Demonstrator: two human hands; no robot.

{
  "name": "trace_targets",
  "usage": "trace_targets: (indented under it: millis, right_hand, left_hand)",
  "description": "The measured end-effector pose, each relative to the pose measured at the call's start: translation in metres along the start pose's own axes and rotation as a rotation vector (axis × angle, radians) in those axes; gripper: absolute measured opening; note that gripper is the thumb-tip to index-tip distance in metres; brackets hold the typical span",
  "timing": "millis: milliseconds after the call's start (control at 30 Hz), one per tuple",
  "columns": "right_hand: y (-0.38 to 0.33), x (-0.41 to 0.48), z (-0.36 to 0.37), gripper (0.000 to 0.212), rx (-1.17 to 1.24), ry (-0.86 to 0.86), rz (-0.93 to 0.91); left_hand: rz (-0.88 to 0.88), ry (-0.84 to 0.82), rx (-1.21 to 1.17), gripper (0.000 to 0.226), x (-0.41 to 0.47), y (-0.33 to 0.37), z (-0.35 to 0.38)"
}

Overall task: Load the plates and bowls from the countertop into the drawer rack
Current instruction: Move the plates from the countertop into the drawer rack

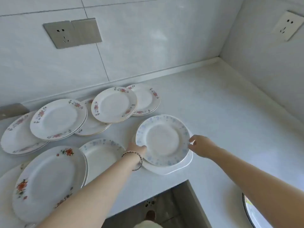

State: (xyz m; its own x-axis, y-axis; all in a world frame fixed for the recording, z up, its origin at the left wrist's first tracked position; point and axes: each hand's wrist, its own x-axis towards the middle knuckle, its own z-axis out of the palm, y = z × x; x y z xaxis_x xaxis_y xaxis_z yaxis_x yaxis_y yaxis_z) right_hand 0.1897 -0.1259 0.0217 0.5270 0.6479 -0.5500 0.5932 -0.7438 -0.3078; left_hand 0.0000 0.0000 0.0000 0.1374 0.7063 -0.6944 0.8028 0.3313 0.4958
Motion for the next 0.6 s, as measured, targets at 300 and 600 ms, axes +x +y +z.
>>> trace_targets:
  millis: [300, 600]
  right_hand:
    - [-0.011, 0.097, 0.006, 0.065, 0.264, -0.048, 0.285]
    - [-0.013, 0.106, 0.012, 0.047, 0.399, -0.016, 0.332]
  left_hand:
    - [-0.212, -0.006, 0.015, 0.055, 0.061, 0.005, 0.025]
    - [-0.176, 0.019, -0.128, 0.053, 0.058, 0.0, 0.021]
